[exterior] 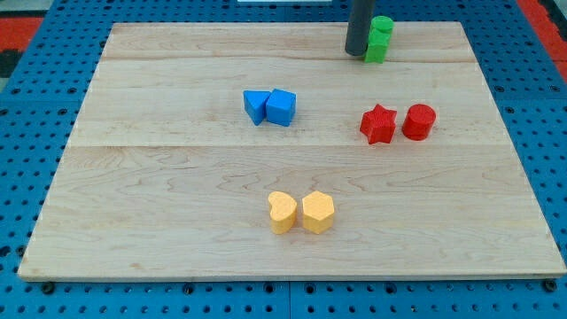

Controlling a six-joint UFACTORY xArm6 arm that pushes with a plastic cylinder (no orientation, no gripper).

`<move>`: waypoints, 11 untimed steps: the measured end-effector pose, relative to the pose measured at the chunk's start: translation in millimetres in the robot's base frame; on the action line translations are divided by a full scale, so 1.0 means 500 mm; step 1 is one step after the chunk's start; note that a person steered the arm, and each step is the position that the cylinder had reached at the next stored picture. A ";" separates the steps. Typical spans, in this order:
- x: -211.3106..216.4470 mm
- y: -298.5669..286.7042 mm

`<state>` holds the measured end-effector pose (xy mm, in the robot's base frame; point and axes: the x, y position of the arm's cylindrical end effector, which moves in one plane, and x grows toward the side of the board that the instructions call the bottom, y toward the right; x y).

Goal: Move slightly the blue blocks to the left

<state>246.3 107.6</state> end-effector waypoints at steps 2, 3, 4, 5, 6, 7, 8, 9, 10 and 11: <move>-0.002 -0.086; -0.005 -0.126; -0.005 -0.126; 0.032 -0.074; 0.053 -0.028; 0.053 -0.022; 0.053 -0.014; 0.053 -0.005; 0.138 -0.008; 0.224 -0.081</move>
